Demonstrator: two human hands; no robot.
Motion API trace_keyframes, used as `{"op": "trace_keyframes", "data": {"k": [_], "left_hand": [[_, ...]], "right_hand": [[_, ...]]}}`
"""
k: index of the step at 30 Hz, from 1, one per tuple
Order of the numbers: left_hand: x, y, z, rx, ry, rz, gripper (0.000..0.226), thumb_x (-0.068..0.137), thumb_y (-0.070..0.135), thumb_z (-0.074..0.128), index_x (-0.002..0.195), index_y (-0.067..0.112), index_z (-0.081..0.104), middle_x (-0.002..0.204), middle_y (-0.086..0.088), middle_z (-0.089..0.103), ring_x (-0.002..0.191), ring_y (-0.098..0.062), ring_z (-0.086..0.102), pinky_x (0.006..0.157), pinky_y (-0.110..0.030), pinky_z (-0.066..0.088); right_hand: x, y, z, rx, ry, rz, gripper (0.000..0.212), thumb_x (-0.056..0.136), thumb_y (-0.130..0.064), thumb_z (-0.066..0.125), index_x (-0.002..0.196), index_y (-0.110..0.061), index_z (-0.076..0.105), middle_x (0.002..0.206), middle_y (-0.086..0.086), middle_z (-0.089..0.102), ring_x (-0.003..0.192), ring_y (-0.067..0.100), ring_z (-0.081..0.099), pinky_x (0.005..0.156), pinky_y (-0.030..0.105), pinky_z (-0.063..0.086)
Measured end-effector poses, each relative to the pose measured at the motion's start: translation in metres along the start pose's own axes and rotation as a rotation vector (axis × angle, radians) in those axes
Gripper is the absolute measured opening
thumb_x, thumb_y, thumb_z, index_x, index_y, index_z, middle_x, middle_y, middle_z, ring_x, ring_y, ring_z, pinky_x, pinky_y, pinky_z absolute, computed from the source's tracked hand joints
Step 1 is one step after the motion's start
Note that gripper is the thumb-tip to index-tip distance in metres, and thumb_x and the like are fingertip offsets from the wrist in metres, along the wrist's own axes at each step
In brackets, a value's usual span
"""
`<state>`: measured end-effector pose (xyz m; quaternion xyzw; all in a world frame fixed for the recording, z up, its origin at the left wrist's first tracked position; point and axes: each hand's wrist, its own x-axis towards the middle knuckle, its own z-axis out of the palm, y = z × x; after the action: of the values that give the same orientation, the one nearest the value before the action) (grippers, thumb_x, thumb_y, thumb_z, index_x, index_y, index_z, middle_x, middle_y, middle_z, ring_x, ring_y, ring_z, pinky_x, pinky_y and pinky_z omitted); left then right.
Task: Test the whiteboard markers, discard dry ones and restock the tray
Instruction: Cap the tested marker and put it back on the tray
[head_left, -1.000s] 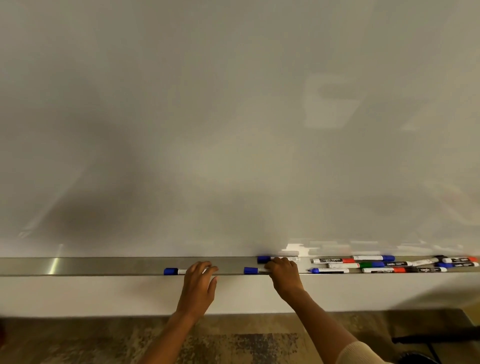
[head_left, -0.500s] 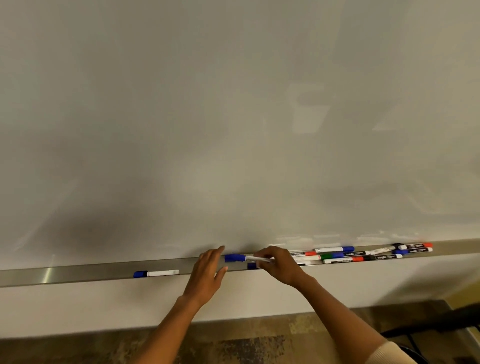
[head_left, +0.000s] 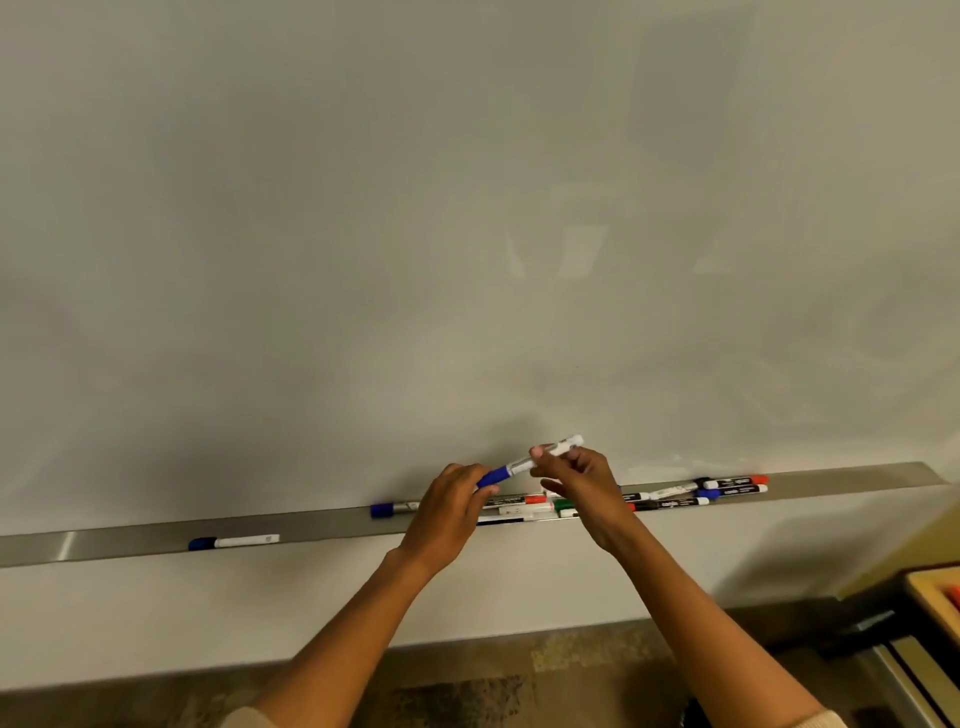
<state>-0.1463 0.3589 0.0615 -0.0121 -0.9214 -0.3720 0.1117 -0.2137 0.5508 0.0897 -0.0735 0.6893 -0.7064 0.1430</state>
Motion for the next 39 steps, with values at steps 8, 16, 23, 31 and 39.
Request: {"op": "trace_keyframes", "data": {"k": [8,16,23,31,39], "left_hand": [[0.037,0.106,0.016,0.12,0.057,0.206,0.032,0.101,0.04,0.041,0.108,0.015,0.06,0.091,0.004,0.049,0.081,-0.014,0.051,0.069,-0.018,0.04],[0.067,0.17,0.009,0.064,0.022,0.378,0.041,0.098,0.047,0.032,0.098,0.017,0.059,0.089,0.002,0.058,0.078,-0.014,0.053,0.075,-0.028,0.047],[0.084,0.208,-0.008,-0.1,-0.057,0.395,0.035,0.104,0.039,0.035,0.088,0.016,0.058,0.069,0.014,0.052,0.06,-0.009,0.051,0.067,-0.017,0.039],[0.074,0.175,-0.062,-0.251,0.038,0.382,0.04,0.101,0.039,0.034,0.076,0.02,0.059,0.074,0.011,0.063,0.073,-0.007,0.06,0.071,-0.033,0.044],[0.138,0.225,-0.119,-0.191,0.385,0.612,0.028,0.1,0.033,0.045,0.107,0.01,0.059,0.103,-0.004,0.06,0.095,-0.015,0.056,0.083,-0.016,0.044]], "right_hand": [[-0.012,-0.045,-0.039,0.14,0.259,-0.159,0.036,0.097,-0.039,0.055,0.086,-0.011,0.075,0.074,0.004,0.068,0.083,0.021,0.064,0.092,0.032,0.056],[-0.015,-0.098,-0.078,0.166,0.331,-0.378,0.042,0.091,-0.047,0.052,0.083,-0.01,0.07,0.076,0.0,0.068,0.083,0.016,0.066,0.093,0.029,0.052],[-0.018,-0.132,-0.081,0.275,0.371,-0.492,0.04,0.094,-0.043,0.048,0.078,-0.011,0.066,0.075,0.005,0.064,0.082,0.02,0.062,0.094,0.035,0.052],[-0.024,-0.195,-0.215,1.043,0.696,-0.572,0.041,0.097,-0.044,0.056,0.061,-0.026,0.064,0.063,-0.01,0.063,0.066,0.006,0.065,0.093,0.036,0.044],[-0.007,-0.26,-0.159,0.747,0.448,-0.614,0.024,0.098,-0.047,0.054,0.089,-0.027,0.065,0.077,-0.009,0.063,0.079,0.008,0.059,0.095,0.038,0.045]]}}
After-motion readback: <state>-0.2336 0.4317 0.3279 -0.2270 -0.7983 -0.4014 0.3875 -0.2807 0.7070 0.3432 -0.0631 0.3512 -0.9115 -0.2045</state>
